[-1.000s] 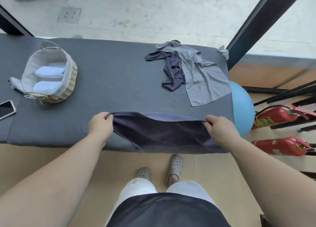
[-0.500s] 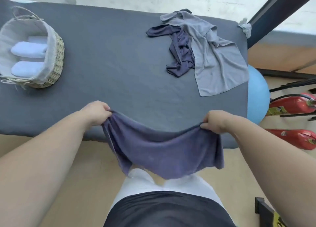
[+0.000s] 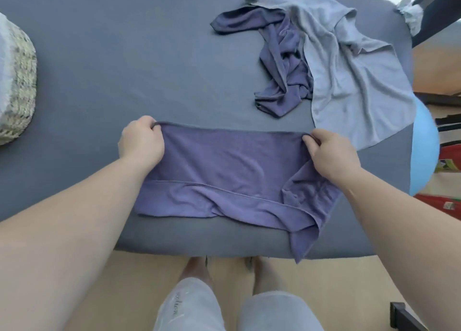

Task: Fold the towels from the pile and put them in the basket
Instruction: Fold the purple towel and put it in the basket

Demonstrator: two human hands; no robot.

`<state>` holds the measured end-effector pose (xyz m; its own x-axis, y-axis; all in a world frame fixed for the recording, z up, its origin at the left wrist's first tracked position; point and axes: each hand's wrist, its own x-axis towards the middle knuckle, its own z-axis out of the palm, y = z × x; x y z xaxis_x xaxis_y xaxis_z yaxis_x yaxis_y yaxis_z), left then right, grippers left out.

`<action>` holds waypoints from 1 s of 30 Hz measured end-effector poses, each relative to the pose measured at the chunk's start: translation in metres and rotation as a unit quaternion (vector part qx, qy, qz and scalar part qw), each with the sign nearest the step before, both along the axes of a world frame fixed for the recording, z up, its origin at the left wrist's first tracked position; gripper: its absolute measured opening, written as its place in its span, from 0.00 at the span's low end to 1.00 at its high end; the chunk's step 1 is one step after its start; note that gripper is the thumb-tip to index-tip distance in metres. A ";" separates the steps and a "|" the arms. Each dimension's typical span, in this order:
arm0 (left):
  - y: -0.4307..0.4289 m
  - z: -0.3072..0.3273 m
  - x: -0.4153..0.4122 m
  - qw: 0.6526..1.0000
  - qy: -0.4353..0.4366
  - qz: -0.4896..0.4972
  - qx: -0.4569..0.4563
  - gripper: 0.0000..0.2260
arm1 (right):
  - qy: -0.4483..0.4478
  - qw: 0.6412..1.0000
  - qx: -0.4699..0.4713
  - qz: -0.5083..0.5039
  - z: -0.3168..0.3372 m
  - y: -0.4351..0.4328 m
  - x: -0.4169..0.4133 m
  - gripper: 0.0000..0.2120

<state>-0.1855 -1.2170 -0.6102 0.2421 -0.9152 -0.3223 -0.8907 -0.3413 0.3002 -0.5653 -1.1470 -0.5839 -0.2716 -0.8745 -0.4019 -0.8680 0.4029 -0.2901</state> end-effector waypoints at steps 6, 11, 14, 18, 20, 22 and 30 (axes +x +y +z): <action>-0.038 0.000 0.003 0.995 -0.040 0.008 -0.091 0.15 | 0.026 0.994 -0.094 0.039 0.000 -0.042 -0.006 0.15; -0.004 0.004 -0.045 0.971 -0.020 -0.182 -0.152 0.21 | -0.051 0.997 -0.034 0.035 0.001 -0.050 -0.008 0.20; 0.040 0.002 -0.096 0.947 0.049 -0.286 -0.139 0.20 | -0.060 0.998 -0.009 0.022 0.000 -0.036 -0.020 0.29; 0.087 -0.010 -0.150 0.923 0.082 -0.364 -0.089 0.25 | -0.019 0.999 0.034 -0.004 0.008 -0.005 -0.050 0.30; 0.099 -0.015 -0.165 0.915 0.071 -0.388 -0.081 0.26 | -0.040 0.998 0.046 -0.017 0.007 0.009 -0.064 0.18; 0.108 -0.017 -0.175 0.908 0.050 -0.408 -0.085 0.25 | -0.057 0.998 0.039 -0.015 0.004 0.019 -0.071 0.10; 0.118 -0.012 -0.181 0.858 0.016 -0.510 -0.058 0.11 | -0.087 0.995 0.003 -0.058 0.011 0.013 -0.092 0.04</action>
